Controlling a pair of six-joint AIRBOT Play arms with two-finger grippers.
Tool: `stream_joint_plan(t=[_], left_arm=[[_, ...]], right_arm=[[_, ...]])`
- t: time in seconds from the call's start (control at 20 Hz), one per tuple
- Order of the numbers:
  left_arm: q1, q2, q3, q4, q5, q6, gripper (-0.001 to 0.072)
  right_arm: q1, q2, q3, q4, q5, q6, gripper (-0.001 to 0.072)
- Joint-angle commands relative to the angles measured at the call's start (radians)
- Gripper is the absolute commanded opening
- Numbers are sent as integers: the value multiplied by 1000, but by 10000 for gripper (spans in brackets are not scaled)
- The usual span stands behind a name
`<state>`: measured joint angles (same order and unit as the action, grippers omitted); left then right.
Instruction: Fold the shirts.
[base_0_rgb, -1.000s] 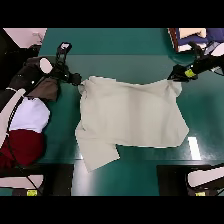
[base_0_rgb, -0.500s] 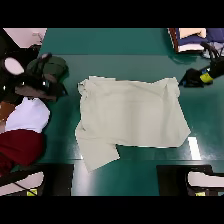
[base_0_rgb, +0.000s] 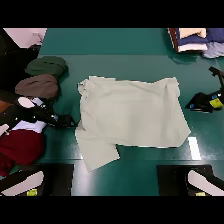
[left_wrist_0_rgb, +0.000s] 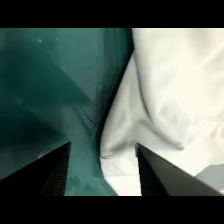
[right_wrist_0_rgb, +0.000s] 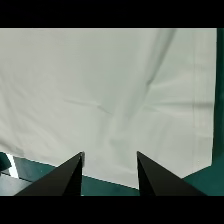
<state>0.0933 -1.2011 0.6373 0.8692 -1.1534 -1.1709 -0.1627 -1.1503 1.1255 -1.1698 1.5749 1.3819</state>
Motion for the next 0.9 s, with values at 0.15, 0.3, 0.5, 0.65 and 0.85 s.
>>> stream_joint_plan(t=[0.15,0.3,0.5,0.65,0.85], left_arm=[[-2,2,-76,-92,26,56,465],[-81,-4,-77,-64,40,56,302],[-143,-2,-68,-42,71,33,23],[-143,36,-6,-2,45,17,22],[-143,124,55,-1,48,17,23]], right_arm=[[-70,62,-72,0,8,-4,387],[-88,62,-72,-2,15,-4,386],[-136,62,-73,-11,27,-4,387],[-238,62,-137,-12,42,-22,388],[-402,46,-340,-11,-20,-79,529]])
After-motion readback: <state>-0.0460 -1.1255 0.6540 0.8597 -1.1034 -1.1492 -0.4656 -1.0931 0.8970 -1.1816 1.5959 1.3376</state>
